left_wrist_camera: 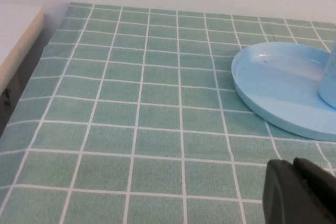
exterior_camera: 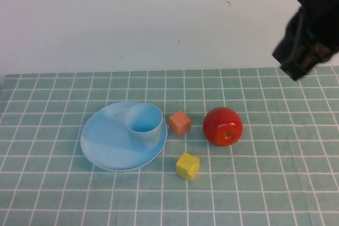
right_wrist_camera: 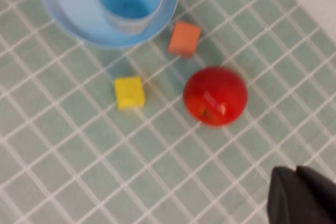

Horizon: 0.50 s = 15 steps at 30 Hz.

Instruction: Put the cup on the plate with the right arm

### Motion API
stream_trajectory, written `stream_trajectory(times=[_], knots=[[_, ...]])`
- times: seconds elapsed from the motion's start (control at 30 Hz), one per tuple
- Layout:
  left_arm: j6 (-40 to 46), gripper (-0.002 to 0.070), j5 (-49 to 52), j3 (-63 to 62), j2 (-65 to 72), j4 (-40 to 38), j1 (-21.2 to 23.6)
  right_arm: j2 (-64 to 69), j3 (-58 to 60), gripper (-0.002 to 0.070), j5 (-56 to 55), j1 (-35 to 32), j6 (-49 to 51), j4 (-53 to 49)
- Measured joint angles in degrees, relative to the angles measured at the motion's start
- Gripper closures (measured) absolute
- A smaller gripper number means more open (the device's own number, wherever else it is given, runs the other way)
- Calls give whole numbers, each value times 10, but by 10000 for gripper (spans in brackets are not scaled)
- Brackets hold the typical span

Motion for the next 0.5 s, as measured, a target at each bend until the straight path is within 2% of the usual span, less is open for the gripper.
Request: stream_trajectory(times=[0.3, 0.5], knots=[[0, 678, 0, 0, 0, 0, 0, -234, 240, 678, -8, 0, 45, 11], [0, 678, 0, 0, 0, 0, 0, -359, 318, 678, 0, 0, 70, 78]])
